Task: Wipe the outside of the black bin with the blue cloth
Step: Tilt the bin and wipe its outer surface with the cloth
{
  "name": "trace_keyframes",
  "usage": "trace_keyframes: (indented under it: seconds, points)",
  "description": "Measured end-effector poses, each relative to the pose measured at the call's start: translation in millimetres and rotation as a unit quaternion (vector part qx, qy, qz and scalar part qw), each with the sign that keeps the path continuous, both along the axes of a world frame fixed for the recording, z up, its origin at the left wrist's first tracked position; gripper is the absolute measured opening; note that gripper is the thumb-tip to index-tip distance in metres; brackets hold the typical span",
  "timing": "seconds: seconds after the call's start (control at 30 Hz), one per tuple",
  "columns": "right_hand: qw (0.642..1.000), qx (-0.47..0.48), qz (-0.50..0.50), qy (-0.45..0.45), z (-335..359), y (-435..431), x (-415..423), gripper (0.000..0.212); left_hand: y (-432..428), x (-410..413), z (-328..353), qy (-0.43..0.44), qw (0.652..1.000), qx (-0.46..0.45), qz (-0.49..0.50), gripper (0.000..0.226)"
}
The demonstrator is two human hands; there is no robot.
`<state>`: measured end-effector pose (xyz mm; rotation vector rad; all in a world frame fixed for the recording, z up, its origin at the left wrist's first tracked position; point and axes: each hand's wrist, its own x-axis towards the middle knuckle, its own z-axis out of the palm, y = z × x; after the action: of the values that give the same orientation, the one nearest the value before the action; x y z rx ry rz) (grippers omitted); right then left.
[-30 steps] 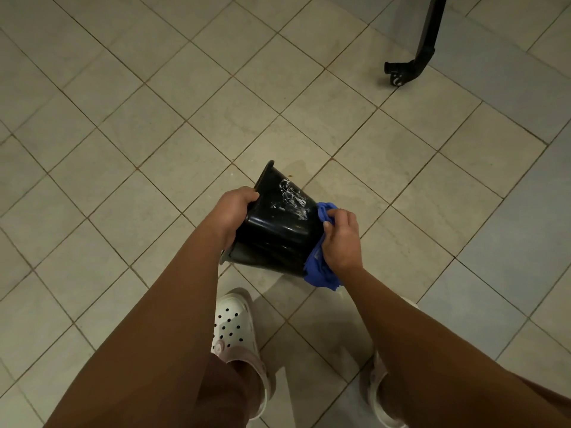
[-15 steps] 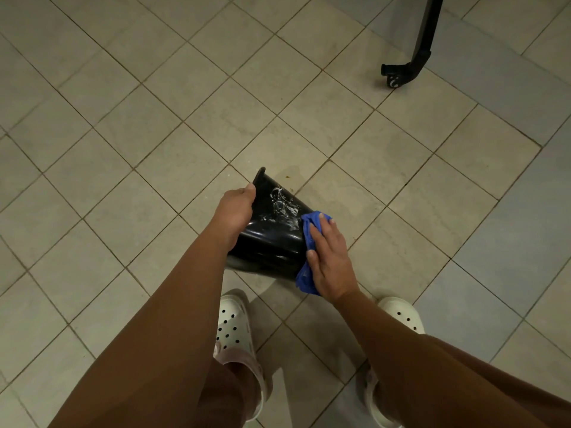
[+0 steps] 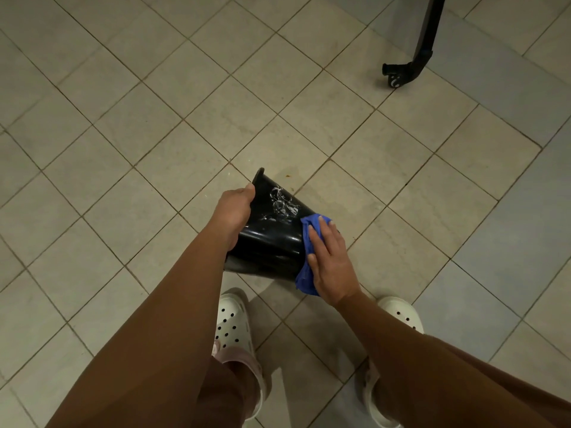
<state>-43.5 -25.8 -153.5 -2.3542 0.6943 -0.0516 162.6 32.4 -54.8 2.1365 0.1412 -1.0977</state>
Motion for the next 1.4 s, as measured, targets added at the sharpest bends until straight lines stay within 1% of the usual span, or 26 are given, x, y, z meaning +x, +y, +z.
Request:
trace_keyframes:
  seconds: [0.1, 0.17, 0.23, 0.37, 0.43, 0.5, 0.57, 0.63, 0.7, 0.77, 0.83, 0.93, 1.0, 1.1, 1.13, 1.2, 1.23, 1.27, 1.33, 1.4]
  points:
    - [0.998, -0.021, 0.052, -0.012, 6, 1, 12, 0.051, -3, -2, 2, -0.002, 1.000, 0.000, -0.011, 0.041]
    - [0.999, -0.005, 0.051, -0.011, 10, -3, 24, 0.053, -3, -3, 2, -0.007, 1.000, -0.001, -0.010, 0.038]
    - [0.999, 0.028, 0.021, 0.001, 12, -10, 32, 0.051, -2, -5, 1, -0.014, 1.000, -0.006, -0.011, 0.036]
    - [0.993, 0.079, -0.091, 0.009, 12, -7, 35, 0.041, -1, -6, 2, -0.027, 0.999, -0.013, -0.028, 0.038]
    - [0.992, 0.069, -0.102, -0.007, 12, 0, 31, 0.035, 0, -4, 2, -0.028, 0.999, -0.017, -0.034, 0.037]
    - [0.995, 0.036, -0.084, -0.026, 12, 7, 27, 0.035, 1, -3, 1, -0.024, 0.999, -0.015, -0.030, 0.037]
    - [0.999, 0.004, -0.033, -0.039, 15, 9, 29, 0.037, 1, -2, 2, -0.022, 0.999, -0.014, -0.032, 0.037]
    - [0.999, -0.024, 0.032, -0.033, 16, 5, 35, 0.043, 0, -3, 2, -0.021, 0.999, -0.012, -0.032, 0.038]
    - [0.998, -0.024, 0.065, -0.009, 17, -3, 38, 0.049, 0, -4, 2, -0.017, 0.999, -0.012, -0.027, 0.037]
    - [0.999, 0.001, 0.038, 0.014, 17, -10, 40, 0.055, 1, -4, 2, -0.020, 0.999, -0.014, -0.023, 0.037]
    - [0.999, 0.028, -0.026, 0.024, 16, -10, 40, 0.056, 0, -3, 1, -0.027, 0.999, -0.017, -0.024, 0.037]
    - [0.994, 0.059, -0.084, 0.027, 15, -6, 37, 0.046, -2, -4, 3, -0.026, 0.999, -0.018, -0.032, 0.039]
    - [0.996, 0.049, -0.077, 0.011, 14, 0, 33, 0.043, -2, -4, 3, -0.023, 0.999, -0.015, -0.034, 0.039]
    - [0.998, 0.048, -0.035, -0.030, 18, 11, 35, 0.040, -1, -3, 2, -0.023, 0.999, -0.014, -0.028, 0.038]
    - [0.998, 0.037, -0.006, -0.049, 21, 12, 39, 0.039, -1, -2, 2, -0.023, 0.999, -0.014, -0.028, 0.037]
    - [0.995, -0.020, 0.071, -0.064, 21, 10, 45, 0.041, -2, -2, 1, -0.024, 0.999, -0.015, -0.031, 0.038]
    - [0.992, -0.043, 0.099, -0.062, 20, 5, 47, 0.043, -2, -3, 1, -0.025, 0.999, -0.017, -0.029, 0.038]
    - [0.991, -0.045, 0.109, -0.057, 19, 1, 48, 0.044, -1, -3, 1, -0.025, 0.999, -0.019, -0.025, 0.038]
    - [0.994, -0.036, 0.090, -0.041, 19, -2, 50, 0.047, -1, -3, 1, -0.022, 0.999, -0.021, -0.019, 0.038]
    - [0.999, -0.008, 0.043, -0.009, 18, -2, 48, 0.052, -1, -5, 3, -0.019, 1.000, -0.018, -0.016, 0.038]
